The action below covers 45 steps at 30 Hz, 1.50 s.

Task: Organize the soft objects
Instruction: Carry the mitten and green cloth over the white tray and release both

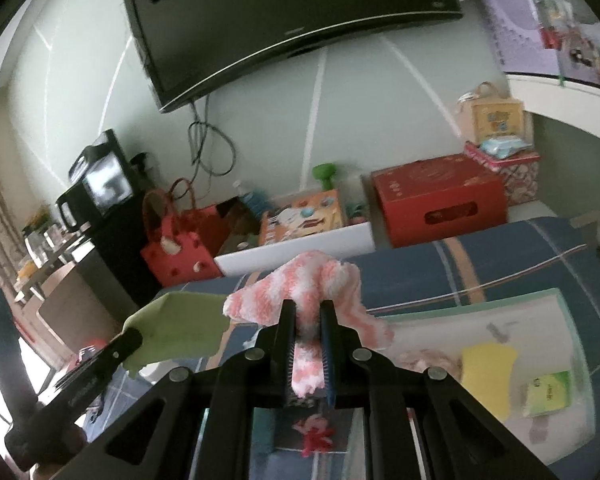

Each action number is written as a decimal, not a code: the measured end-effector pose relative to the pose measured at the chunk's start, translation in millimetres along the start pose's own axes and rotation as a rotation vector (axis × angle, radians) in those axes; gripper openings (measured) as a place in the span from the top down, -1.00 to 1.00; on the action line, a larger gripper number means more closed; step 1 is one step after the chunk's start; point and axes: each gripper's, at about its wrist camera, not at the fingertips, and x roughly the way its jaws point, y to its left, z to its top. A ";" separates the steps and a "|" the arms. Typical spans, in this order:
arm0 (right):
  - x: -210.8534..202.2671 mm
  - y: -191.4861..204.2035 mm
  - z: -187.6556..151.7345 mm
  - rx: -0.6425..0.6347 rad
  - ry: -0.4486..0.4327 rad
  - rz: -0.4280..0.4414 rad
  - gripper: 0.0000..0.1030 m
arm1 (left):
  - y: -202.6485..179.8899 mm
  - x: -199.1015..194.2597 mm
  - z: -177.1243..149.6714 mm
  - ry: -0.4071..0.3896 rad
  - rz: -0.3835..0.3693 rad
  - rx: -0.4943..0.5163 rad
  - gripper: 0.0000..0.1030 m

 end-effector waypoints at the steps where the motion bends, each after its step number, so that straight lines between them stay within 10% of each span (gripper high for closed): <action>1: -0.9 -3.3 0.9 0.002 -0.003 -0.013 0.75 | -4.3 0.3 0.2 0.003 -0.006 0.008 0.92; 27: -52.3 -143.2 15.2 0.202 -0.105 -0.422 0.75 | -166.2 25.3 0.2 0.063 -0.244 0.281 0.92; 45: 10.1 -197.7 -18.8 0.270 0.124 -0.456 0.75 | -197.2 130.8 -76.7 0.320 -0.237 0.331 0.92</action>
